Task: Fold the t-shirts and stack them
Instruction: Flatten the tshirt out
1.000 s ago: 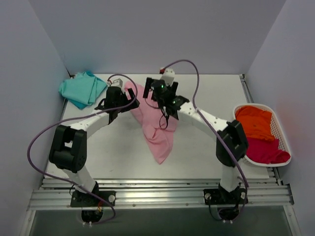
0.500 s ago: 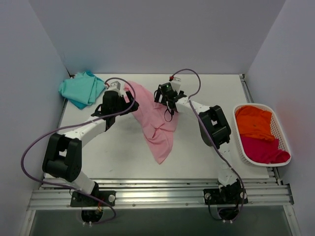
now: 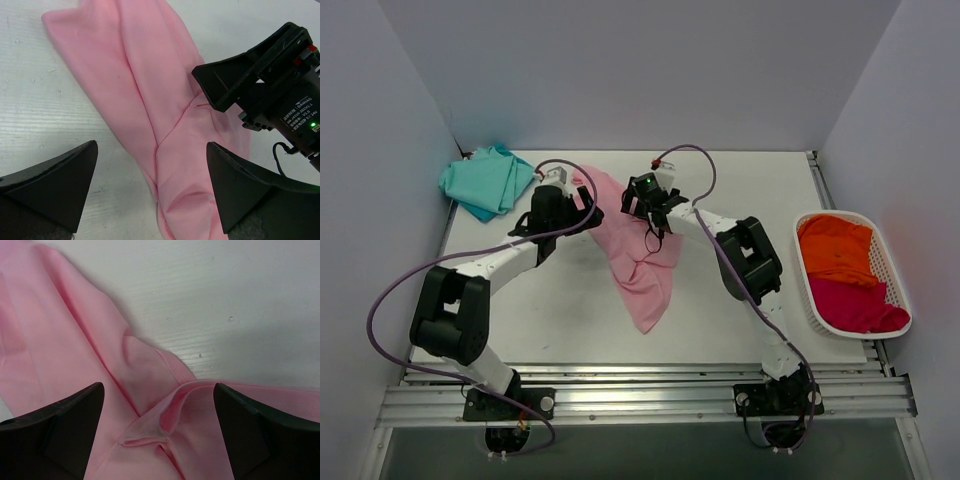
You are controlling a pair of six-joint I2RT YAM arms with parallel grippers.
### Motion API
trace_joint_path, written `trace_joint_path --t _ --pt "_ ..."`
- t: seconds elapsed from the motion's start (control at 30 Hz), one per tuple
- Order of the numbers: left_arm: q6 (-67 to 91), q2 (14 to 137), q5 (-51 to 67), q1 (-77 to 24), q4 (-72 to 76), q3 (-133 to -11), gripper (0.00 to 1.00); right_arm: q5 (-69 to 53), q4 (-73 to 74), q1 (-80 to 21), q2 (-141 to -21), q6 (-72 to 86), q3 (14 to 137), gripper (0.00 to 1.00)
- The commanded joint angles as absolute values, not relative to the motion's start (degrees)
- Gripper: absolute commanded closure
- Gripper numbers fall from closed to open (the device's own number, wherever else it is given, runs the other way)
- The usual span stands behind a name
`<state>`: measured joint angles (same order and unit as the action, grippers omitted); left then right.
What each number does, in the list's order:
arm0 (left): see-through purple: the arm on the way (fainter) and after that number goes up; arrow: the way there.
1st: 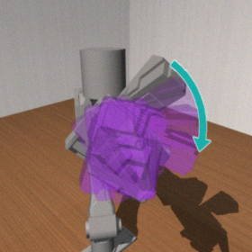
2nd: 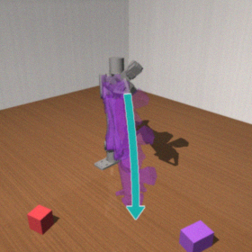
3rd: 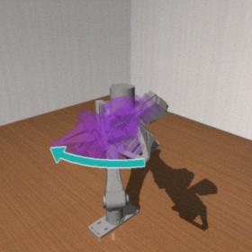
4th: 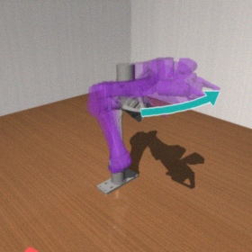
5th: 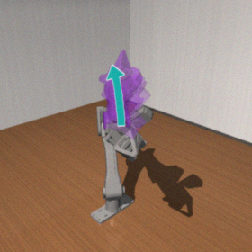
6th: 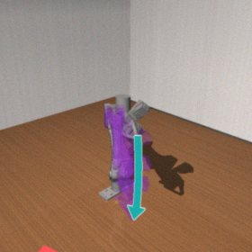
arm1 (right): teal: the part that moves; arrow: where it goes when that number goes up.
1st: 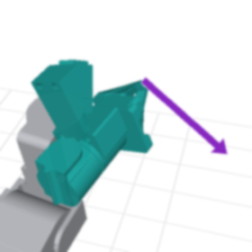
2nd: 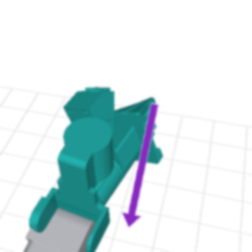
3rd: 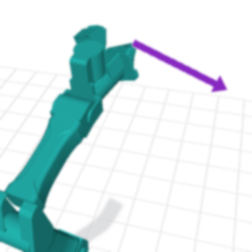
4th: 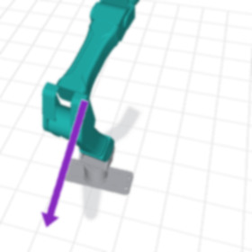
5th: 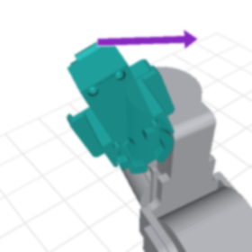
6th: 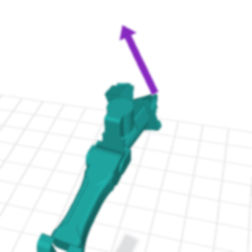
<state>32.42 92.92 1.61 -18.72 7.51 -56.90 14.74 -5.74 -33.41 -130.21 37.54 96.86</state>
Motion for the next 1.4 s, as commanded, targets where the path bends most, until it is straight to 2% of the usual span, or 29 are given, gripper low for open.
trace_joint_path --t 0.0,0.07,0.1,0.23,0.37,0.4,0.57,0.6,0.67,0.93,1.17,1.3,1.33,1.37 --pt "32.61 93.78 2.55 -18.98 10.9 -57.39 0.01 16.69 -6.15 -33.22 -128.94 38.41 95.02 0.15" --pt "32.78 94.57 2.72 -19.07 11.07 -57.57 0.01 17.14 -6.15 -33.13 -128.67 38.41 94.05 0.22" --pt "32.78 94.83 2.81 -19.07 11.16 -57.57 0.01 17.31 -6.15 -33.13 -128.58 38.41 93.87 0.31" --pt "32.87 95.97 2.99 -19.07 11.16 -57.92 0.0 17.58 -6.15 -33.05 -128.41 38.5 93.25 0.54" --pt "32.78 96.24 2.9 -19.16 11.25 -58.01 0.0 17.67 -6.15 -33.05 -128.5 38.76 92.99 0.68" --pt "32.7 96.33 2.9 -19.25 11.34 -58.09 0.0 17.67 -6.07 -33.05 -128.58 38.76 92.99 0.74" --pt "32.61 96.77 2.55 -19.34 11.16 -58.1 0.0 18.54 -5.45 -33.05 -128.93 38.76 93.08 0.87" --pt "32.61 96.94 2.55 -19.25 11.25 -58.18 0.0 18.72 -5.1 -33.05 -128.94 38.76 93.08 0.95" --pt "32.61 97.03 2.46 -19.42 11.16 -58.27 0.0 19.07 -4.66 -33.05 -128.93 38.76 93.34 1.0" --pt "32.17 96.33 1.76 -19.69 10.72 -58.27 0.0 23.2 -1.15 -33.05 -125.78 36.66 96.14 1.0" --pt "31.47 92.47 0.97 -20.04 7.92 -58.36 0.0 28.03 5.87 -33.05 -117.7 31.74 104.74 1.0" --pt "31.2 88.95 0.53 -20.83 8.0 -57.48 0.0 33.74 6.94 -32.17 -113.47 29.71 105.12 1.0" --pt "31.11 89.12 0.53 -21.18 8.0 -57.57 0.0 35.32 7.12 -31.82 -112.86 29.71 104.42 0.97" --pt "31.11 89.56 0.53 -21.36 7.74 -57.74 0.0 38.03 7.38 -31.29 -111.63 29.88 102.59 0.87"
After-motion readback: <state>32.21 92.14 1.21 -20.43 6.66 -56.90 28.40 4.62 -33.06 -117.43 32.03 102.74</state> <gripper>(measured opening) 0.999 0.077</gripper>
